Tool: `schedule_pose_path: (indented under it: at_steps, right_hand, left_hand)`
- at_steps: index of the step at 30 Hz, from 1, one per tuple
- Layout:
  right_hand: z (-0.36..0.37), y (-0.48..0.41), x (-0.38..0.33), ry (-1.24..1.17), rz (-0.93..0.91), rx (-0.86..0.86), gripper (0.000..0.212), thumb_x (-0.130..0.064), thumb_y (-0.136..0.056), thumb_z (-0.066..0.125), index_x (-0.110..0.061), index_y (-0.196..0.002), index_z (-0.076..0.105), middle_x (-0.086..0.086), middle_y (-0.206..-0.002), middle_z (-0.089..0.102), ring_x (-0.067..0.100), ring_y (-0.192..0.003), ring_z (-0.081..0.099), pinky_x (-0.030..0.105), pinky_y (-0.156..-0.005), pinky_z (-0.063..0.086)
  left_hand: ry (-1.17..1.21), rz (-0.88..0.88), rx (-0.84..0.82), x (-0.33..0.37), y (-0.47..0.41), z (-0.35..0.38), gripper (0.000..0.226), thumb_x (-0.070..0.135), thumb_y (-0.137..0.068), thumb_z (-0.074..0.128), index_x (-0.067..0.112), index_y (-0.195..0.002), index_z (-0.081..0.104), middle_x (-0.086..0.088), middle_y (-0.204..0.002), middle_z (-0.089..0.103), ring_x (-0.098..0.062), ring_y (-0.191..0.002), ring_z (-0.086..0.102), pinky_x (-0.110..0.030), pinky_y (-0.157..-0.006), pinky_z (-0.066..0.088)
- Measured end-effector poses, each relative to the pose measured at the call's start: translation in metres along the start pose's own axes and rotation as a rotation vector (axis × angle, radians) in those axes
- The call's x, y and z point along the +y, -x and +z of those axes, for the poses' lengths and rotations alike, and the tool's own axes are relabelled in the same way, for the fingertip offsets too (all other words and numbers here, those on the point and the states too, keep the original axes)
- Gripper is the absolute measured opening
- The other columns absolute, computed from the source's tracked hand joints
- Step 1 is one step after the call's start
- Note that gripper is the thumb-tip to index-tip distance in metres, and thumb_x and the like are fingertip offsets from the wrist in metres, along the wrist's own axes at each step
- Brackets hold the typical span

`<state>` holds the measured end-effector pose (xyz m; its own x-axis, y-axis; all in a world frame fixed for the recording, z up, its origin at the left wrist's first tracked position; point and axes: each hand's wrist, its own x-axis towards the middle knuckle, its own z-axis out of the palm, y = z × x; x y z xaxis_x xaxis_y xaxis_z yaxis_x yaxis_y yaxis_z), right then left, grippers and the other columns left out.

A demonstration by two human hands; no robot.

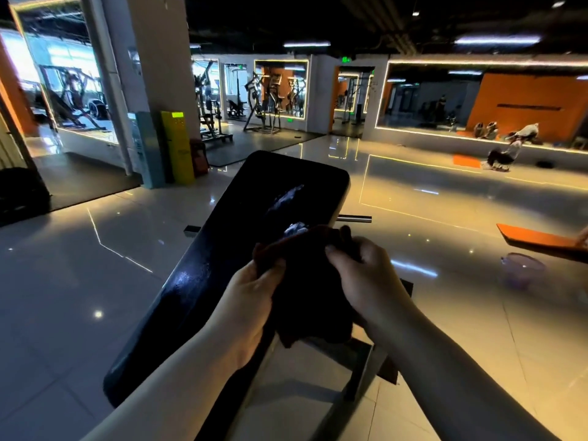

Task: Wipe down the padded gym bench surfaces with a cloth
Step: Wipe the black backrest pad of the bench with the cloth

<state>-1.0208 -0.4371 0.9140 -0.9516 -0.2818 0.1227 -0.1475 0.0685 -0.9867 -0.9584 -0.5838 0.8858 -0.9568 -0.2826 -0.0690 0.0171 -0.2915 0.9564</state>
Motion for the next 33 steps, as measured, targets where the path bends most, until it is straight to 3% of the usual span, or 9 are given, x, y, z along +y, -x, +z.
schedule_pose_path:
  at_steps: [5,8,10,13,16,20,25,30,33]
  right_hand:
    - [0.004,-0.048,0.013,0.034,0.093,0.031,0.032,-0.029,-0.099,0.059,-0.032,-0.128,0.046,0.002,-0.116,0.061,0.022,-0.1,0.064,0.039,-0.083,0.056]
    - [0.007,-0.067,0.017,0.054,0.104,-0.006,0.039,-0.026,-0.101,0.056,-0.046,-0.128,0.036,0.006,-0.13,0.053,0.027,-0.104,0.064,0.039,-0.072,0.058]
    - [0.007,-0.08,0.015,-0.052,0.136,-0.089,0.032,-0.023,-0.103,0.054,-0.042,-0.128,0.048,0.009,-0.127,0.058,0.026,-0.099,0.067,0.03,-0.061,0.054]
    - [-0.006,-0.104,0.018,-0.043,0.149,-0.345,0.036,-0.024,-0.087,0.074,-0.03,-0.122,0.066,0.007,-0.122,0.068,0.022,-0.104,0.069,0.033,-0.08,0.057]
    - [-0.013,-0.13,0.032,0.522,-0.006,-0.384,0.046,-0.024,-0.081,0.082,-0.033,-0.123,0.065,-0.004,-0.115,0.067,0.011,-0.102,0.065,0.032,-0.088,0.054]
    - [-0.012,-0.164,0.054,0.83,-0.327,-0.37,0.028,-0.046,-0.091,0.067,-0.024,-0.108,0.072,-0.005,-0.11,0.061,0.008,-0.101,0.056,0.032,-0.087,0.046]
    - [-0.011,-0.207,0.054,0.637,-0.316,-0.46,0.03,-0.045,-0.096,0.06,-0.029,-0.121,0.063,-0.012,-0.103,0.071,0.004,-0.093,0.068,0.027,-0.08,0.055]
    - [-0.021,-0.265,0.042,0.834,-0.591,-0.264,0.028,-0.038,-0.098,0.058,-0.025,-0.122,0.053,-0.002,-0.108,0.067,0.013,-0.102,0.063,0.032,-0.081,0.055]
    - [-0.027,-0.305,0.036,1.084,-0.774,-0.09,0.03,-0.038,-0.092,0.063,-0.021,-0.117,0.062,0.003,-0.118,0.056,0.023,-0.113,0.048,0.038,-0.092,0.046]
  left_hand:
    - [-0.082,0.07,0.107,0.01,-0.055,-0.026,0.023,0.031,-0.099,0.054,0.021,-0.115,0.066,-0.012,-0.107,0.073,-0.028,-0.096,0.072,-0.051,-0.088,0.057]
    - [-0.057,0.108,0.152,0.009,-0.081,-0.027,0.025,0.025,-0.099,0.057,0.031,-0.122,0.05,-0.008,-0.103,0.069,-0.021,-0.081,0.072,-0.039,-0.068,0.061]
    - [-0.052,0.118,0.095,0.01,-0.093,-0.03,0.022,0.019,-0.099,0.056,0.032,-0.117,0.055,-0.007,-0.104,0.068,-0.021,-0.081,0.071,-0.039,-0.067,0.061]
    - [-0.166,0.143,-0.071,0.009,-0.111,-0.039,0.042,0.004,-0.086,0.069,0.031,-0.118,0.065,-0.002,-0.119,0.067,-0.019,-0.103,0.068,-0.033,-0.082,0.059]
    - [-0.584,0.199,-0.062,0.004,-0.133,-0.042,0.056,0.003,-0.081,0.076,0.04,-0.121,0.063,0.011,-0.115,0.065,-0.009,-0.104,0.066,-0.018,-0.076,0.056]
    - [-0.88,0.281,0.084,-0.005,-0.163,-0.035,0.019,0.028,-0.093,0.065,0.043,-0.103,0.064,0.009,-0.115,0.053,-0.011,-0.105,0.057,-0.02,-0.08,0.051]
    - [-1.024,0.413,0.203,0.007,-0.225,-0.026,0.013,0.054,-0.084,0.06,0.062,-0.093,0.056,0.006,-0.114,0.056,-0.013,-0.105,0.056,-0.037,-0.095,0.051]
    - [-1.072,0.488,0.344,0.032,-0.29,0.004,0.021,0.03,-0.092,0.065,0.048,-0.1,0.058,0.003,-0.12,0.049,0.0,-0.094,0.052,0.001,-0.075,0.034]
    - [-1.055,0.373,0.514,0.03,-0.312,0.03,0.036,0.031,-0.091,0.066,0.035,-0.122,0.048,0.002,-0.123,0.034,-0.018,-0.101,0.053,-0.024,-0.089,0.043]
